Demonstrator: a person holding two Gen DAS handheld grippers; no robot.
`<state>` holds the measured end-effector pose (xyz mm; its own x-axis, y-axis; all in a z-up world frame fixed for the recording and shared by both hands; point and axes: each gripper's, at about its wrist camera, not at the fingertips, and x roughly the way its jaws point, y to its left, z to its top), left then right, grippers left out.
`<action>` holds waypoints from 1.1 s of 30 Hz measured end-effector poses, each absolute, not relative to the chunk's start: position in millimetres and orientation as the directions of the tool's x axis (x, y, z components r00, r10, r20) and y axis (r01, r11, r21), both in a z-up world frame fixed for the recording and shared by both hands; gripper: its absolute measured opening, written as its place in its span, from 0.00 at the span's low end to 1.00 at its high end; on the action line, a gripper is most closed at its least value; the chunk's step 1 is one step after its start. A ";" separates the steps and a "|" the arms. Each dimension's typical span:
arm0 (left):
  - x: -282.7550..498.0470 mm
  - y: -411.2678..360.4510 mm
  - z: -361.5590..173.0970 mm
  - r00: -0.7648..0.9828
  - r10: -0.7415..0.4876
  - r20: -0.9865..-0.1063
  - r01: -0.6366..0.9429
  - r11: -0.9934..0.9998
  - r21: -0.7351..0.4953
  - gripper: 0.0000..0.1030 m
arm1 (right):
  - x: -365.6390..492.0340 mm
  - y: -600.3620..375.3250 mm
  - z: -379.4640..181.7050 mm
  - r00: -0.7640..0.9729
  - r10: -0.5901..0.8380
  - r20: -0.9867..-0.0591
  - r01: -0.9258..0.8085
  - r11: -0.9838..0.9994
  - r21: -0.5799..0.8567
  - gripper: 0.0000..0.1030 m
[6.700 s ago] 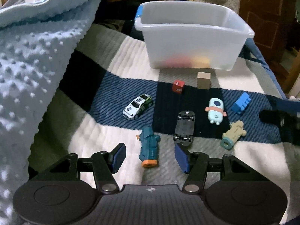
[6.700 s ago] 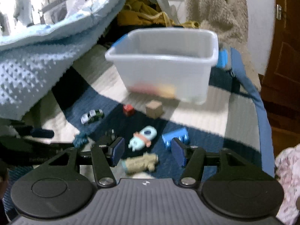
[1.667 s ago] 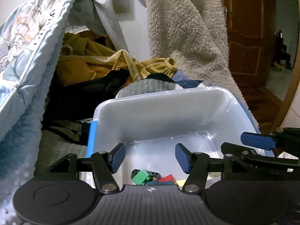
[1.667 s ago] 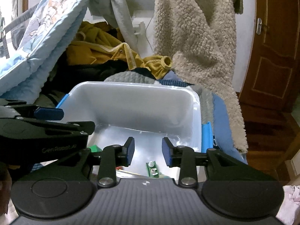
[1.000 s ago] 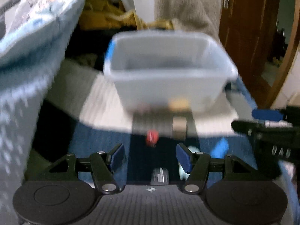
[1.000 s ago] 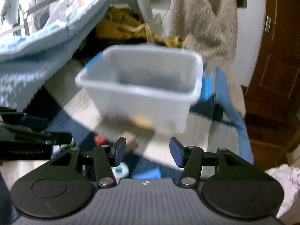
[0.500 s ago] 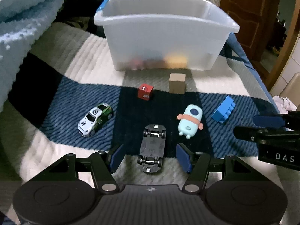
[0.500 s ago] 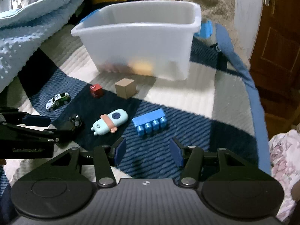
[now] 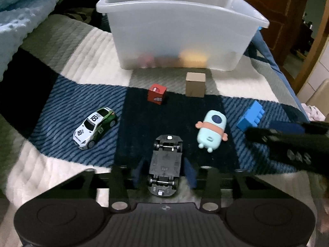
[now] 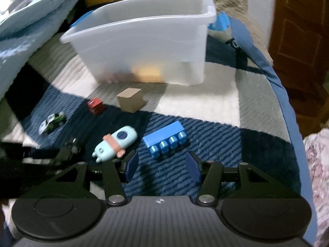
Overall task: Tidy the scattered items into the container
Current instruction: 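Grasp the black toy car with the left tool while the right tool grasps the blue Duplo brick, then lift the black car and blue brick and carry them over the bin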
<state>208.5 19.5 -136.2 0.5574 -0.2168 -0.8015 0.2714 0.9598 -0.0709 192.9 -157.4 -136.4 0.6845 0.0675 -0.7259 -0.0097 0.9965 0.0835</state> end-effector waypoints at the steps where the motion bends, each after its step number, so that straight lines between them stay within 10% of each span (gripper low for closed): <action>1: 207.9 19.5 -135.7 0.558 -0.222 -0.800 0.277 0.958 -0.073 0.33 | 195.9 -158.1 -138.2 0.683 0.057 -0.728 0.017 0.995 0.094 0.54; 8: 205.6 19.1 -136.8 0.543 -0.253 -0.801 0.293 0.951 -0.101 0.33 | 216.1 -154.4 -143.4 0.671 0.078 -0.737 0.076 0.982 0.173 0.53; 11: 205.0 20.4 -137.4 0.540 -0.261 -0.800 0.294 0.949 -0.111 0.33 | 221.3 -151.0 -145.0 0.666 0.066 -0.743 0.060 0.988 0.142 0.38; 33: 185.6 23.9 -105.0 0.606 -0.246 -0.757 0.287 0.954 -0.080 0.32 | 173.3 -148.7 -89.3 0.740 0.076 -0.668 -0.094 0.996 0.009 0.37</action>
